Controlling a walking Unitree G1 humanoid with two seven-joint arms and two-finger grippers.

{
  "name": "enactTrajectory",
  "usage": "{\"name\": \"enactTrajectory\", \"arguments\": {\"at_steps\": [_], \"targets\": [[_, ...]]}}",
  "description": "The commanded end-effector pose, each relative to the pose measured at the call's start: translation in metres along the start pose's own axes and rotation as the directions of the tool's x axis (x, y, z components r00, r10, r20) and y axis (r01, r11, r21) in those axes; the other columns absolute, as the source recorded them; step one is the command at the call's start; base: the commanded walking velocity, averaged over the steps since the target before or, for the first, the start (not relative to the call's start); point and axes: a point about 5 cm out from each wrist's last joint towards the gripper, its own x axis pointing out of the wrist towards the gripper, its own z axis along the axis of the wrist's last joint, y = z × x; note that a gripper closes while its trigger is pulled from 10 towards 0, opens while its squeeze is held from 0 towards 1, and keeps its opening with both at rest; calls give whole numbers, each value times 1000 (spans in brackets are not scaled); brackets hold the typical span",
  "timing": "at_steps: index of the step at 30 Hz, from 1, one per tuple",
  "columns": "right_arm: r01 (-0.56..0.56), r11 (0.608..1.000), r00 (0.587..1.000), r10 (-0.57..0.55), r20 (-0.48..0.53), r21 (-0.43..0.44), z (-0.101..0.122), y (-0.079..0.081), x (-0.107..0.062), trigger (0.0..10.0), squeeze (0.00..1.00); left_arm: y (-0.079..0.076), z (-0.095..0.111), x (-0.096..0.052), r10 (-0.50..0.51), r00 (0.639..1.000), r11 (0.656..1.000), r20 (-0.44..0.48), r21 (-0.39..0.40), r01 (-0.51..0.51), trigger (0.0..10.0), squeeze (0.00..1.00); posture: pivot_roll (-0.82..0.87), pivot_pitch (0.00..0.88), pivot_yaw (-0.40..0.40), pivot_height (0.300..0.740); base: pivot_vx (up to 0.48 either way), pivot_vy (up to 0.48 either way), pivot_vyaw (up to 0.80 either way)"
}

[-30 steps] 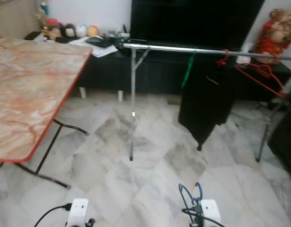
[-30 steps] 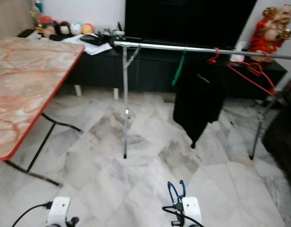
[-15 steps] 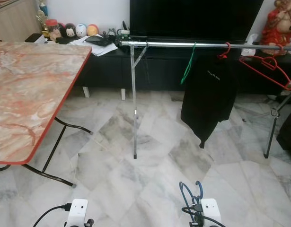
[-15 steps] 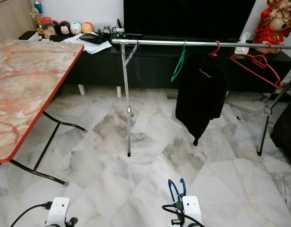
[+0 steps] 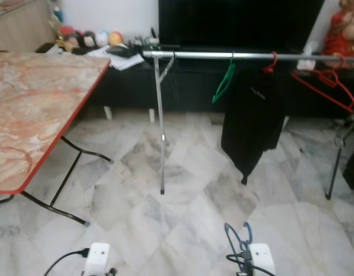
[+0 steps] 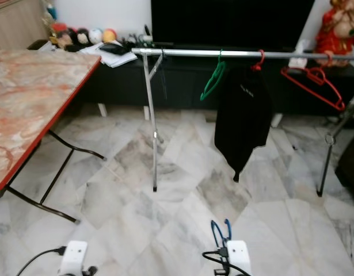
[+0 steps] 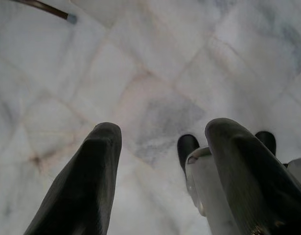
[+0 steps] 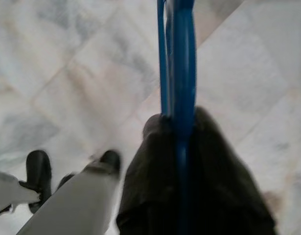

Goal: Hang hanger

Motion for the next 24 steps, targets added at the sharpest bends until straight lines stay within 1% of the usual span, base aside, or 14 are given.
{"name": "enactTrajectory", "arguments": {"at_steps": [1,18,24], "targets": [[-1,1000,1000,1,5,11,1,2,0,10000,0,3,-5,-1,4,1000,1000,-19,19,-3,10000,0,-27,0,-50,740,0,-296,0],[-3,1000,1000,2,9,14,2,3,1,10000,0,0,-4,-1,-13,1000,999,-15,34,13,10000,0,-21,0,-50,740,0,-296,0],[-2,999,1000,2,30,32,5,2,1,10000,0,-5,5,1,-38,999,998,18,53,37,10000,0,-23,0,-49,740,0,-294,0]]}}
